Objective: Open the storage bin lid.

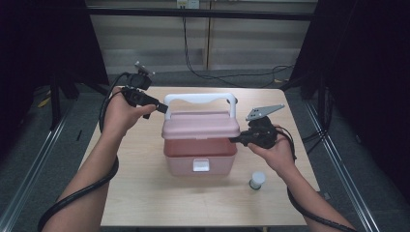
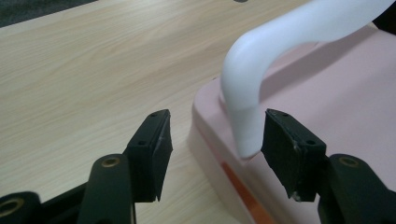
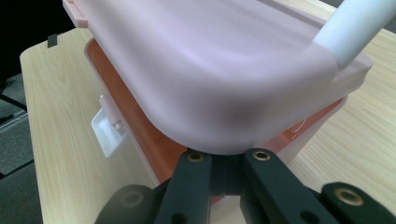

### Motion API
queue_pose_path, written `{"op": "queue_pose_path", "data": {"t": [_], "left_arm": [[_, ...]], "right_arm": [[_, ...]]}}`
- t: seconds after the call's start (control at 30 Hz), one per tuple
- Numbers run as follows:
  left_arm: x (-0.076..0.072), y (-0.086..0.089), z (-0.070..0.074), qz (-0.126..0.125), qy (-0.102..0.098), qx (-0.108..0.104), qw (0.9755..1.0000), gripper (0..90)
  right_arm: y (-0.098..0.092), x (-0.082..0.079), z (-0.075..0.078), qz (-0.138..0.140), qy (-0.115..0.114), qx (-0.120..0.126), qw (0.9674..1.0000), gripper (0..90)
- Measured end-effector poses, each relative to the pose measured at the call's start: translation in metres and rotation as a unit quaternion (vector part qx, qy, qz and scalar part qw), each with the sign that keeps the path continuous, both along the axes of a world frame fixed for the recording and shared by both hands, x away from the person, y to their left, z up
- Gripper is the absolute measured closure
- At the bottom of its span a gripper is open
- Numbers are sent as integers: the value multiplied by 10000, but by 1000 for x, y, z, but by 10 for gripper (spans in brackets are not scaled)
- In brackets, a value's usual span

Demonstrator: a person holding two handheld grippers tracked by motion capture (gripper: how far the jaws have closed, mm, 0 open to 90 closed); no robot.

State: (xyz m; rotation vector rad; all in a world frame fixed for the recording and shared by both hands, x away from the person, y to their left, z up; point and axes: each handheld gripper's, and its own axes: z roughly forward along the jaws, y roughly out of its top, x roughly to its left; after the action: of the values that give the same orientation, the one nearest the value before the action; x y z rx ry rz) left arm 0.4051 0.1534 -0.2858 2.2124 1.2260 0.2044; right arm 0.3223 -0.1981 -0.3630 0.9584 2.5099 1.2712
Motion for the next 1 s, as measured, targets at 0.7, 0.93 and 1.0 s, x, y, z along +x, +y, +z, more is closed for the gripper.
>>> {"op": "queue_pose_path", "data": {"t": [0.7,0.93,1.0], "left_arm": [[-17,19,-42,-222,237,67,9995,444],[-19,14,-48,-347,316,-42,9989,444],[-20,11,-49,-431,330,-43,9985,444]], "right_arm": [[1,3,11,-102,-51,12,9999,900],[1,4,12,-111,-43,25,9999,900],[1,4,12,-117,-44,44,9999,900]]}}
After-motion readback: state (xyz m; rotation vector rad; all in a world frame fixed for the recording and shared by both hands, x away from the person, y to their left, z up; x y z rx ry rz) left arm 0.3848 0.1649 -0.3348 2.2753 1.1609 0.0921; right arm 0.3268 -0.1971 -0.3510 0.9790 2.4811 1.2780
